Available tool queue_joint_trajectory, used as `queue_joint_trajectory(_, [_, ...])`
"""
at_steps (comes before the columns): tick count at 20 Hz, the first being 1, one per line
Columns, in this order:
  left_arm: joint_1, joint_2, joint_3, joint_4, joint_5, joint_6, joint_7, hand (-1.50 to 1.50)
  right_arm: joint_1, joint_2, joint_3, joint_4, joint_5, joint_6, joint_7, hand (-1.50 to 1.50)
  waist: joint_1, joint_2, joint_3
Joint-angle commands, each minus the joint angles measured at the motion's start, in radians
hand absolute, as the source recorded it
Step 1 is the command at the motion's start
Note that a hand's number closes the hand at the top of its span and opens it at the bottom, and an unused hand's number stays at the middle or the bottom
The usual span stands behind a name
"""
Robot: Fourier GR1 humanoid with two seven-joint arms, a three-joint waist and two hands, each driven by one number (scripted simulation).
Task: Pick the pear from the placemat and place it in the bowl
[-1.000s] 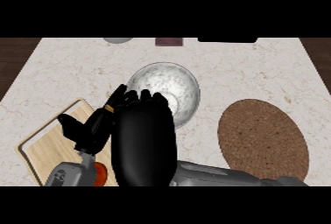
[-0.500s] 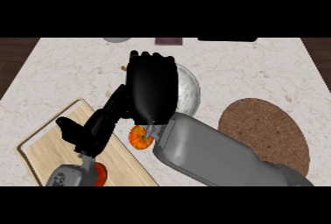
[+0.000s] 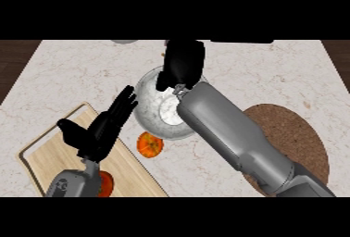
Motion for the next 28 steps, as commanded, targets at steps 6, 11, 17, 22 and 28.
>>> queue_joint_trajectory(6, [0.025, 0.007, 0.007, -0.042, 0.004, -0.006, 0.024, 0.00, 0.034, 0.002, -0.124, 0.264, -0.144, -0.216, -0.109, -1.50, 0.008, -0.002, 0.001])
queue_joint_trajectory(11, [-0.007, 0.004, 0.016, 0.017, 0.012, -0.029, 0.008, 0.00, 0.038, 0.002, -0.186, 0.264, -0.257, -0.389, -0.271, -1.50, 0.013, 0.003, 0.001])
queue_joint_trajectory(17, [0.012, -0.004, 0.010, -0.016, 0.002, -0.008, 0.009, 0.00, 0.143, 0.002, -0.247, -0.017, -0.375, -0.718, -0.459, -1.50, -0.013, -0.010, 0.005])
queue_joint_trajectory(22, [0.047, 0.016, 0.029, -0.002, 0.004, -0.026, -0.018, 0.00, 0.317, 0.002, -0.071, -0.316, -0.472, -0.797, -0.529, -1.50, -0.037, -0.021, 0.002])
queue_joint_trajectory(28, [0.044, 0.008, 0.052, -0.041, 0.016, 0.009, 0.023, 0.00, 0.589, 0.002, 0.101, -0.728, -0.399, -0.801, -0.508, -1.50, -0.079, -0.032, 0.002])
